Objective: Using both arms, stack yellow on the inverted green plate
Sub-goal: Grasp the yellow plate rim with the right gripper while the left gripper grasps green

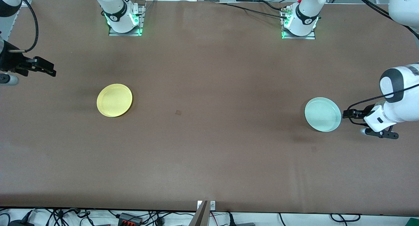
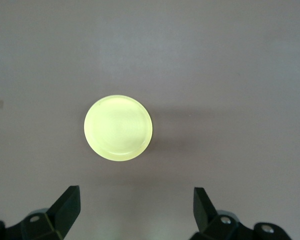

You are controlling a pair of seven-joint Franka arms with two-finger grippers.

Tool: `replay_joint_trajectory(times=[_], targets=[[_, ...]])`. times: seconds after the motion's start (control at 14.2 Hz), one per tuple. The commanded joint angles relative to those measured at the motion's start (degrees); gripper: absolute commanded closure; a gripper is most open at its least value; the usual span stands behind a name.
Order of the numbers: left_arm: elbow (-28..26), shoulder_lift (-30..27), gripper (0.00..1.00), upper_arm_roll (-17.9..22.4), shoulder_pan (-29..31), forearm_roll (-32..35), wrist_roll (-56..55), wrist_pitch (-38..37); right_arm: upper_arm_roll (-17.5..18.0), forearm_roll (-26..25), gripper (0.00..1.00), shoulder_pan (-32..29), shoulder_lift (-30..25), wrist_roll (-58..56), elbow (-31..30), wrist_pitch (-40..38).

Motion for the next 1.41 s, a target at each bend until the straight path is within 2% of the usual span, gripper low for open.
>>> replay_joint_trajectory(times=[0.0, 0.21, 0.28, 0.49, 0.7, 0.85, 1.13, 1.34], targets=[[-5.19, -0.53, 0.00, -1.61, 2.55, -1.99, 3.11, 5.71, 0.41, 0.60, 0.00, -1.11, 5.24, -2.98, 0.36, -0.36], [-6.96, 0.70, 0.00, -2.32, 3.69, -2.87, 5.29, 10.12, 0.32, 0.60, 0.00, -1.55, 11.39, -2.10, 0.27, 0.25], [-6.96, 1.31, 0.06, -2.32, 4.22, -2.87, 5.31, 10.12, 0.41, 0.78, 0.00, -1.55, 13.42, -2.01, 0.27, 0.43], [-6.87, 3.86, 0.12, -2.32, 5.09, -3.31, 3.91, 10.65, 0.41, 1.04, 0.00, -1.90, 19.84, -0.96, 0.10, 4.46], [-6.96, 5.62, 0.33, -2.32, 5.45, -3.58, 3.73, 12.06, 0.41, 3.76, 0.00, -2.43, 24.41, 1.50, -0.34, 6.58], [-6.96, 5.98, 0.45, -2.32, 5.54, -3.58, 3.73, 12.06, 0.41, 3.68, 0.00, -2.61, 26.79, 1.50, -2.17, 10.61], [-6.96, 6.77, 0.57, -2.32, 5.54, -3.67, 3.81, 11.97, 0.50, 3.68, 0.00, -3.93, 27.32, 0.45, -9.73, 18.87], [-6.96, 6.95, 0.75, -2.40, 5.54, -3.75, 3.81, 11.97, 0.50, 3.68, 0.00, -3.93, 28.29, 0.36, -10.98, 20.30]])
